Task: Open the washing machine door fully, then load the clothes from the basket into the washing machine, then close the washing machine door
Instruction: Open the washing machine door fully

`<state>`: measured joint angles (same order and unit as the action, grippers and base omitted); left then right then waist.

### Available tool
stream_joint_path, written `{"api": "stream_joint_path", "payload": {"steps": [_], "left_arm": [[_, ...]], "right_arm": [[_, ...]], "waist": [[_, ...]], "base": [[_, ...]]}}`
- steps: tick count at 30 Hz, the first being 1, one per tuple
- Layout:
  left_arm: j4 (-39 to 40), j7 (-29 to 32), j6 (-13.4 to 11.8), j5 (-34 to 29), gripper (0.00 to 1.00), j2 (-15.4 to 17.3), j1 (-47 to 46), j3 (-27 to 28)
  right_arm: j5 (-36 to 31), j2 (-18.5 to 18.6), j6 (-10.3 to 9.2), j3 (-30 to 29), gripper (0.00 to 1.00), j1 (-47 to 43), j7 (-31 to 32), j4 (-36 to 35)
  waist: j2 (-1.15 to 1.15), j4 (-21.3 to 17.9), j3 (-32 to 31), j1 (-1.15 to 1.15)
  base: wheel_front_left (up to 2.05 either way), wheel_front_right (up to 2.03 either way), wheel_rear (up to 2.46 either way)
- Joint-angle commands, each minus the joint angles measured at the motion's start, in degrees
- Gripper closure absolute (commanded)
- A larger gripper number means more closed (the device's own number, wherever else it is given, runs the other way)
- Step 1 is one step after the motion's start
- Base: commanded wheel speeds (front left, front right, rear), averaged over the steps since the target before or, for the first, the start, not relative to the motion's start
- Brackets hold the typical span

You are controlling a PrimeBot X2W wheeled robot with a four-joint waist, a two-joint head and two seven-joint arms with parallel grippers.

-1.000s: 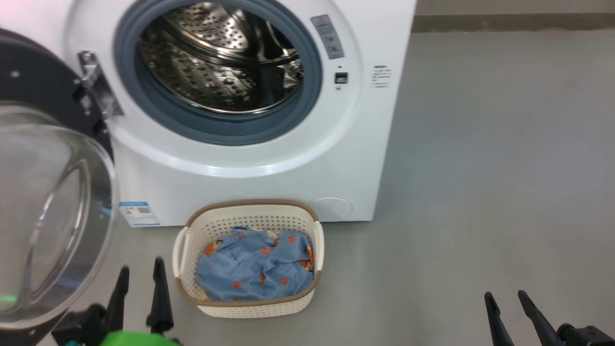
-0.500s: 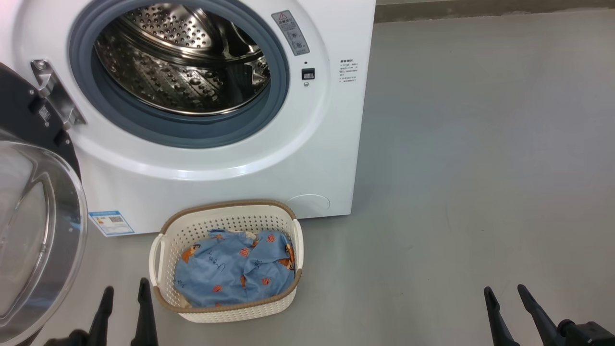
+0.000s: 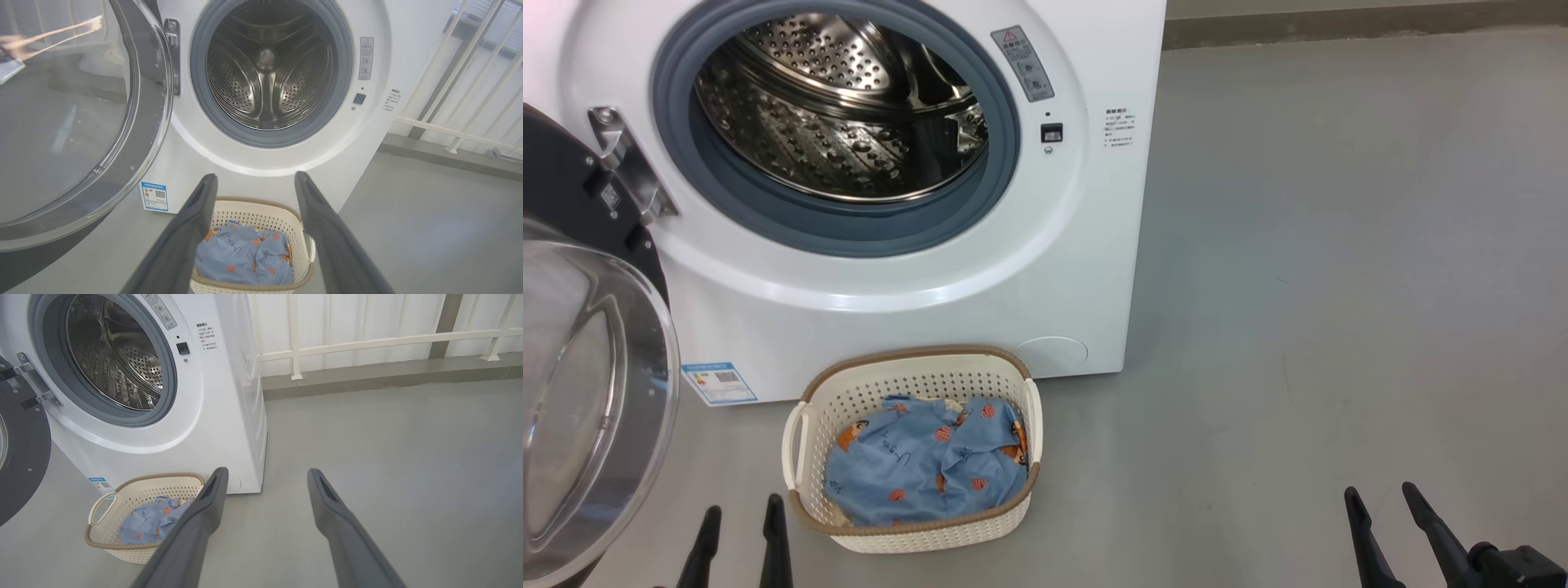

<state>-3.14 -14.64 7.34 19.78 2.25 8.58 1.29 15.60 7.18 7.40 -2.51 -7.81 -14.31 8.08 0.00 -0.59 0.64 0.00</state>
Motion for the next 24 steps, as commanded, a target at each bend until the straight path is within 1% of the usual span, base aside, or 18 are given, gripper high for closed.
{"api": "stream_joint_path", "payload": {"steps": [1,10,24], "left_arm": [[1.9,-0.4,0.1,-0.2,0.0,0.6,-0.4,2.1],[2.6,-0.4,0.1,-0.3,0.0,0.6,1.4,3.2],[2.2,-0.4,0.1,0.8,0.0,0.6,3.3,2.9]], "right_arm": [[-1.2,0.9,0.09,1.3,0.0,1.6,-0.7,-1.3],[-1.9,1.1,0.09,1.1,0.0,1.3,-0.7,-1.0],[-2.1,1.0,0.09,0.0,0.0,0.8,-0.7,-0.2]], "waist": [[0.0,0.1,-0.1,0.0],[0.0,0.1,-0.5,0.0],[0.0,0.5,-1.6,0.0]], "base": [[0.0,0.0,0.0],[0.0,0.0,0.0],[0.0,0.0,0.0]]}}
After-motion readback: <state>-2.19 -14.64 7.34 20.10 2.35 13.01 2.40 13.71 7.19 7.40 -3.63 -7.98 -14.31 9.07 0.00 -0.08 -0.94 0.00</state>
